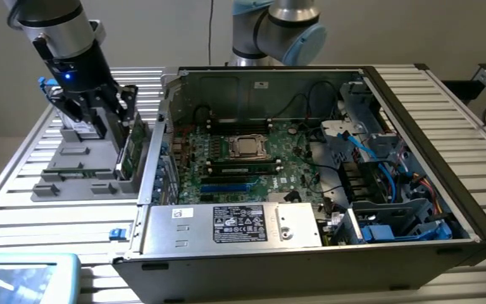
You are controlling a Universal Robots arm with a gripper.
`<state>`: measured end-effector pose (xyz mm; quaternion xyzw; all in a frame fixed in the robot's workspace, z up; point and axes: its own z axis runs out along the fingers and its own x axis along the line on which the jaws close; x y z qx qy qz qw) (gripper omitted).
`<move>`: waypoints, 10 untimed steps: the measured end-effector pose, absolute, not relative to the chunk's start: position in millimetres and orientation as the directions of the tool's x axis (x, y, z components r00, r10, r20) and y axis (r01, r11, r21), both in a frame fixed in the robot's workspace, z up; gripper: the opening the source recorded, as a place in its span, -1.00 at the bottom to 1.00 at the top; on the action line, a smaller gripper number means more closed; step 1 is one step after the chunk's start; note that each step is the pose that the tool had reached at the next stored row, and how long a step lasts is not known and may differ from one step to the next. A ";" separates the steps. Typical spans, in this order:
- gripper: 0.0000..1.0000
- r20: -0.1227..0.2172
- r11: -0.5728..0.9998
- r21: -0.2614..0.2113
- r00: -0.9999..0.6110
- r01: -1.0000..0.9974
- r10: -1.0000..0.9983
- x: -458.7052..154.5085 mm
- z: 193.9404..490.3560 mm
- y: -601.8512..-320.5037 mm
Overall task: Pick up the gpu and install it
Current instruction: 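Pick up the gpu and move the gpu toward the slot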
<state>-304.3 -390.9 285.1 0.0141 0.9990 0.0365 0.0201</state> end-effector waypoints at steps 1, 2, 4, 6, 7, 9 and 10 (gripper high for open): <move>-0.01 -0.040 0.997 0.074 -0.999 0.027 0.030 -304.4 283.2 -391.0; -0.01 -0.041 0.997 0.074 -0.999 0.027 0.030 -304.5 281.4 -391.0; -0.01 -0.043 0.997 0.074 -0.999 0.026 0.030 -304.6 277.9 -391.0; -0.01 -0.047 0.997 0.076 -0.998 0.026 0.030 -304.6 274.9 -391.1; -0.01 -0.049 0.997 0.076 -0.998 0.026 0.030 -304.6 273.5 -391.1; -0.01 -0.053 0.997 0.078 -0.998 0.026 0.030 -304.6 271.2 -391.1; -0.01 -0.054 0.996 0.080 -0.998 0.026 0.030 -304.7 269.9 -391.1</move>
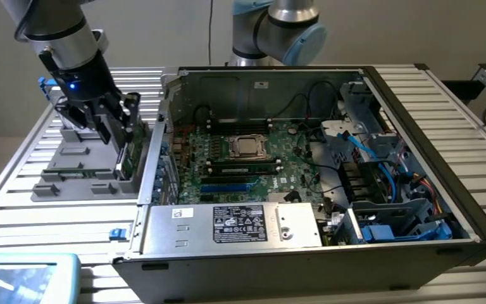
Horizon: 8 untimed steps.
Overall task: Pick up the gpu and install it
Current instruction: 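Pick up the gpu and move the gpu toward the slot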
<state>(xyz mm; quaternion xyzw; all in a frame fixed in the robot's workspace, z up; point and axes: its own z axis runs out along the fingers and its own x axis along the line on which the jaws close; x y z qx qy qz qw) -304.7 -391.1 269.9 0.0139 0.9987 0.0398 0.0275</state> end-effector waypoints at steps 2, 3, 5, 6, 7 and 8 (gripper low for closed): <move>-0.01 -0.056 0.996 0.084 -0.998 0.026 0.030 -304.7 267.4 -391.0; -0.01 -0.058 0.996 0.086 -0.998 0.025 0.030 -304.7 266.2 -391.1; -0.01 -0.061 0.996 0.089 -0.998 0.025 0.031 -304.7 263.8 -391.1; -0.01 -0.063 0.996 0.091 -0.998 0.025 0.031 -304.7 262.6 -391.1; -0.01 -0.065 0.995 0.092 -0.997 0.025 0.031 -304.7 261.2 -391.1; -0.01 -0.066 0.995 0.093 -0.997 0.024 0.031 -304.7 259.8 -391.1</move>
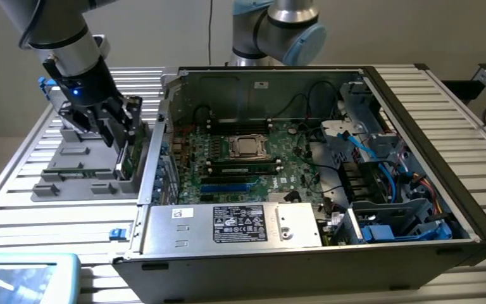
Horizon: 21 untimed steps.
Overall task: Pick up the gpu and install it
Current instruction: 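Pick up the gpu and move the gpu toward the slot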
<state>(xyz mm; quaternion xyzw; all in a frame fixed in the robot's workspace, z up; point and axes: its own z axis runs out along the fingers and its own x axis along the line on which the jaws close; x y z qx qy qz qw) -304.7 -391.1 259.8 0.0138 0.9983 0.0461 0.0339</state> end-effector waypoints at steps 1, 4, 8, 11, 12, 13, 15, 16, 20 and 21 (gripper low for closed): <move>-0.01 -0.067 0.995 0.094 -0.997 0.024 0.031 -304.8 258.1 -391.1; -0.01 -0.068 0.995 0.101 -0.997 0.024 0.031 -304.9 253.4 -391.1; -0.01 -0.070 0.993 0.120 -0.997 0.024 0.033 -305.1 249.8 -391.0; -0.01 -0.072 0.992 0.125 -0.997 0.024 0.033 -305.2 245.6 -391.1; -0.01 -0.072 0.992 0.126 -0.997 0.024 0.033 -305.2 243.8 -391.1; -0.01 -0.072 0.992 0.126 -0.997 0.024 0.033 -305.2 242.7 -391.1; -0.01 -0.072 0.992 0.126 -0.997 0.024 0.033 -305.3 242.5 -391.1; -0.01 -0.072 0.992 0.127 -0.997 0.024 0.033 -305.2 241.8 -391.1; -0.01 -0.072 0.992 0.127 -0.997 0.024 0.033 -305.2 236.9 -391.1; -0.01 -0.072 0.992 0.127 -0.997 0.024 0.033 -305.2 235.9 -391.1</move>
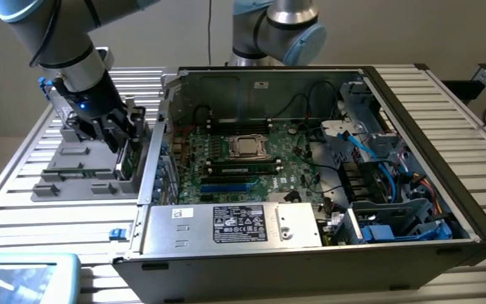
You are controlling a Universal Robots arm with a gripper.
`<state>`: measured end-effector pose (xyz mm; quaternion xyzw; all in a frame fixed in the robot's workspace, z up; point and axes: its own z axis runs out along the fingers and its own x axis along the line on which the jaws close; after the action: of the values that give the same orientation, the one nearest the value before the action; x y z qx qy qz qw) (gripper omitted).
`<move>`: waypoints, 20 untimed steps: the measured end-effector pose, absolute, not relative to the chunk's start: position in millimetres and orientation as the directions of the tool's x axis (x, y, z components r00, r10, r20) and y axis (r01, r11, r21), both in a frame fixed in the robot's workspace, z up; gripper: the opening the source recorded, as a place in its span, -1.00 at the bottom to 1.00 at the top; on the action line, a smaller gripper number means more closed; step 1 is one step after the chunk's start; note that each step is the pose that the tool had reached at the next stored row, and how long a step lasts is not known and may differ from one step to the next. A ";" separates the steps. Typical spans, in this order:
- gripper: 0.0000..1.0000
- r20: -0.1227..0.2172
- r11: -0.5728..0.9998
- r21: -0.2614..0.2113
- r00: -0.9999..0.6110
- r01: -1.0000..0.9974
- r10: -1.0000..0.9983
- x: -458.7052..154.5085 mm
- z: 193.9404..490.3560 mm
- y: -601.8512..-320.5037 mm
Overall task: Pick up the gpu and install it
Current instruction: 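Pick up the gpu and move the gpu toward the slot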
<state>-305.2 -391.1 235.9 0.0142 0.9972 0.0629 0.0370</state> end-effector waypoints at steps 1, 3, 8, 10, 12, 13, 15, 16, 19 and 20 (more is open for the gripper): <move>-0.01 -0.072 0.992 0.127 -0.997 0.024 0.033 -305.2 235.0 -391.1; -0.01 -0.072 0.992 0.127 -0.997 0.024 0.033 -305.1 233.5 -391.0; -0.01 -0.072 0.992 0.127 -0.997 0.026 0.035 -304.1 231.3 -388.6; -0.01 -0.072 0.992 0.127 -0.997 0.027 0.037 -304.2 230.6 -387.7; -0.01 -0.072 0.992 0.127 -0.997 0.028 0.037 -304.1 229.4 -387.1; -0.01 -0.072 0.992 0.127 -0.997 0.028 0.038 -304.0 228.8 -387.0; -0.01 -0.072 0.992 0.126 -0.997 0.029 0.039 -304.2 227.8 -387.0; -0.01 -0.072 0.992 0.126 -0.997 0.030 0.039 -304.2 227.5 -387.0; -0.01 -0.072 0.991 0.127 -0.997 0.030 0.040 -304.1 226.2 -386.9; -0.01 -0.072 0.991 0.127 -0.997 0.031 0.040 -304.1 225.7 -386.9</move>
<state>-304.1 -386.9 225.7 0.0177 0.9972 0.0628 0.0372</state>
